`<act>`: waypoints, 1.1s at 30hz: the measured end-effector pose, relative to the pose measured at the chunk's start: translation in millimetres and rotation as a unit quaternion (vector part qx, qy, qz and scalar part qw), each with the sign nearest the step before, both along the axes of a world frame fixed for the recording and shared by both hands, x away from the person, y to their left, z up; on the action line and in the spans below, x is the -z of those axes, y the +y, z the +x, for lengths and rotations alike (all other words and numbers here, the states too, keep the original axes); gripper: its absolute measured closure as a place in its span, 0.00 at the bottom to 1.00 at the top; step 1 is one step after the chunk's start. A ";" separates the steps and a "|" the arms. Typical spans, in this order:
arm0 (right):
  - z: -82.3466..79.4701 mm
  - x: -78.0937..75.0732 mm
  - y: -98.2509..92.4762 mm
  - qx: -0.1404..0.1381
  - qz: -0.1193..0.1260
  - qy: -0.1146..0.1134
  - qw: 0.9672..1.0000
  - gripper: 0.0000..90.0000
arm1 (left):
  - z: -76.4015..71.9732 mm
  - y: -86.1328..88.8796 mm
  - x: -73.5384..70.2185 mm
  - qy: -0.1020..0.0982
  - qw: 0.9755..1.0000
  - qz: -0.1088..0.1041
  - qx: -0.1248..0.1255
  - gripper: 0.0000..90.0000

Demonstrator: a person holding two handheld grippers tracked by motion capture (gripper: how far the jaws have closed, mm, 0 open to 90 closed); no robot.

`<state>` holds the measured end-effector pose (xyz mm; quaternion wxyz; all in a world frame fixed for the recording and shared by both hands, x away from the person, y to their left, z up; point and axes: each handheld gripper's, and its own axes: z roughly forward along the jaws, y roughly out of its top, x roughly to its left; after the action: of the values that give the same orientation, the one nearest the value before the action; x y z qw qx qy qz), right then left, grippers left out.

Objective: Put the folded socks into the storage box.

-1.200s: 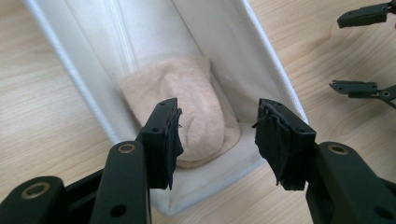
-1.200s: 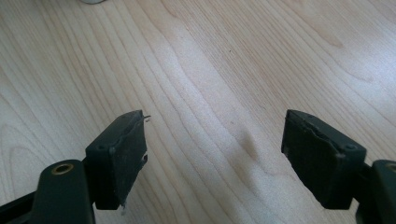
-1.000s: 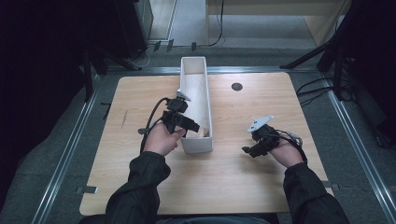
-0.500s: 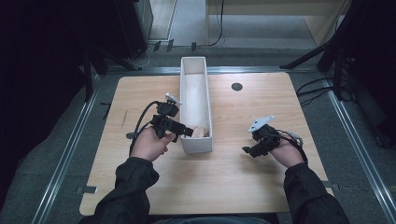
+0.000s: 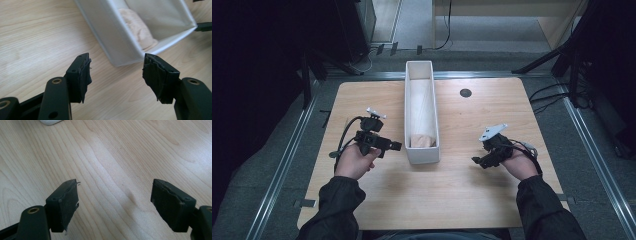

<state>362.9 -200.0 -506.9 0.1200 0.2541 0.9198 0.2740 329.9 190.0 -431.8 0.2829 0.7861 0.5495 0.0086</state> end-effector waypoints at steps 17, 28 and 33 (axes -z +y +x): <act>1.3 0.2 -1.0 0.001 0.004 0.001 1.000 0.24 | -11.1 40.9 43.6 -0.025 0.999 0.005 -0.019 0.41; 1.6 -0.3 -0.8 -0.001 0.005 0.001 1.000 0.24 | -20.9 64.3 65.7 -0.011 1.000 -0.015 -0.022 0.39; 1.6 -0.1 0.0 -0.002 0.004 0.001 1.000 0.24 | -20.5 72.6 67.5 -0.008 0.999 -0.020 -0.031 0.38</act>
<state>364.5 -200.0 -506.8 0.1172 0.2532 0.9194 0.2772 309.5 262.7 -499.3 0.3024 0.7627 0.5715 0.0134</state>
